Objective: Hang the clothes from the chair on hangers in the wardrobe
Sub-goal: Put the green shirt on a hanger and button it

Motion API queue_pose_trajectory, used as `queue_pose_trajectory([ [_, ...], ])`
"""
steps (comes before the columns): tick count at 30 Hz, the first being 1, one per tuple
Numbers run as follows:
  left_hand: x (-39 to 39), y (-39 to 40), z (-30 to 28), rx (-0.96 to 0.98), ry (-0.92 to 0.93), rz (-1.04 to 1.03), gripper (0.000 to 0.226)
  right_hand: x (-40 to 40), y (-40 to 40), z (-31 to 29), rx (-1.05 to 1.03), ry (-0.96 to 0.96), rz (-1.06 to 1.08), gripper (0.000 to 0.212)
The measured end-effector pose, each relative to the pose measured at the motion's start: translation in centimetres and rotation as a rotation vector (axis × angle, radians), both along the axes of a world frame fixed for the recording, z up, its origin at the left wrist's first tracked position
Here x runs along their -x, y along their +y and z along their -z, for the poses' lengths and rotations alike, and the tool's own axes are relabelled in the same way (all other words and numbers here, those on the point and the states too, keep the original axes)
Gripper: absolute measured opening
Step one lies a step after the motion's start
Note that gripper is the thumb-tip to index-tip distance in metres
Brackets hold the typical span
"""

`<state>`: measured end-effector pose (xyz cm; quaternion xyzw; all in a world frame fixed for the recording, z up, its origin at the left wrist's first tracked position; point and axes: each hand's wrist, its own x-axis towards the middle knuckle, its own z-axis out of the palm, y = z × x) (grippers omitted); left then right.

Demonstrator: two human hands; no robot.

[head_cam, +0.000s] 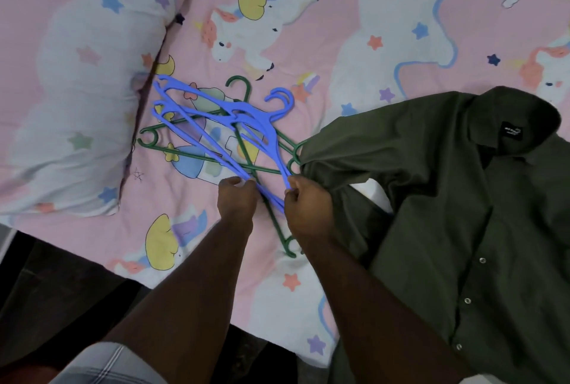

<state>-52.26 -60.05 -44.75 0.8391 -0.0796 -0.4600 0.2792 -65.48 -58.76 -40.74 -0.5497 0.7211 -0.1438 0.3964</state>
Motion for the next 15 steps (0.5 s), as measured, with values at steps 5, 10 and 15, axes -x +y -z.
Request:
queue_pose_trajectory([
  [5, -0.8, -0.7, -0.6, 0.010, 0.032, 0.061, 0.022, -1.0, -3.0, 0.9, -0.162, 0.225, -0.240, 0.022],
  [10, -1.6, -0.2, -2.0, 0.077, 0.052, 0.065, 0.007, -1.5, -3.7, 1.1, -0.239, 0.151, -0.151, 0.015],
  [15, -2.4, 0.5, -5.1, 0.153, 0.216, 0.054, 0.009, -0.5, -3.7, -0.9, -0.303, -0.274, 0.130, 0.007],
])
